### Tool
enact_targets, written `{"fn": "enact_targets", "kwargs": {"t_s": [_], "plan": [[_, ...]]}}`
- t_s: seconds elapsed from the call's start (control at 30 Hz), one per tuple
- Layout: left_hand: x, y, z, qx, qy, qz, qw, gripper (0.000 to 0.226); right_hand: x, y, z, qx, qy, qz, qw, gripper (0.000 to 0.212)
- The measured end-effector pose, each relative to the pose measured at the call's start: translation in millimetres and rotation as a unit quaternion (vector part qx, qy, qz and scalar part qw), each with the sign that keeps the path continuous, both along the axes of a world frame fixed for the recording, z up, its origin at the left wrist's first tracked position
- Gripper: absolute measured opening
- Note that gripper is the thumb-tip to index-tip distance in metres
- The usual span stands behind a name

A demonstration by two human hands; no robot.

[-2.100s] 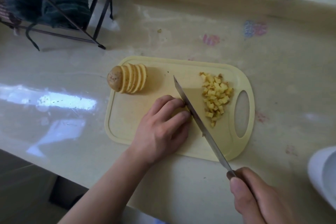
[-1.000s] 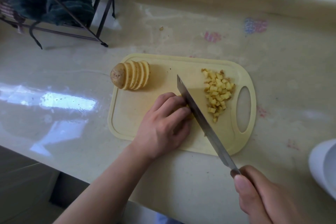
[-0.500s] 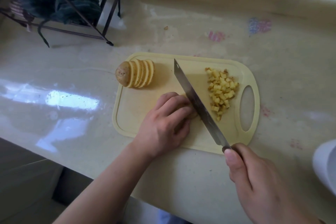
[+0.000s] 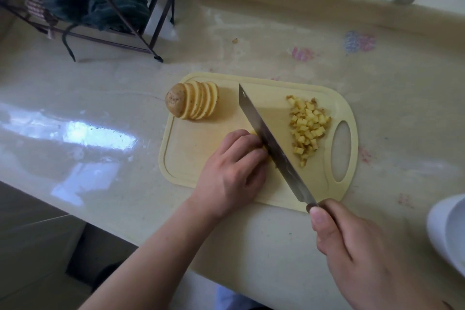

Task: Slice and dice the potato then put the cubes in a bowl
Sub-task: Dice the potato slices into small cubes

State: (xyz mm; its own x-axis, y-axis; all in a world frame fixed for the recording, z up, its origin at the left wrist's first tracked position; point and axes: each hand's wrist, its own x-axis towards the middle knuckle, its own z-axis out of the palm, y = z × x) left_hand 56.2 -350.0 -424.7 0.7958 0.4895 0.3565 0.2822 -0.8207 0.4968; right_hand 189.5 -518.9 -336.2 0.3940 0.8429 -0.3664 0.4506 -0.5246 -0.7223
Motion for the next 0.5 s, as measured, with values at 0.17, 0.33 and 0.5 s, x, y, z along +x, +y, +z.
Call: {"fn": "enact_targets", "kwargs": {"t_s": [0.17, 0.33, 0.5], "plan": [[-0.5, 0.9, -2.5, -0.005, 0.009, -0.003, 1.0, 0.01, 1.1, -7.5, 2.7, -0.029, -0.001, 0.017, 0.999, 0.056], [-0.8, 0.8, -4.2, -0.006, 0.008, 0.001, 1.0, 0.012, -1.4, -21.1, 11.5, -0.062, -0.023, 0.048, 0.997, 0.053], [-0.7, 2.3, -4.6, -0.017, -0.001, 0.0, 1.0, 0.012, 0.4, -15.0, 4.7, -0.066, -0.037, 0.049, 0.996, 0.063]]}}
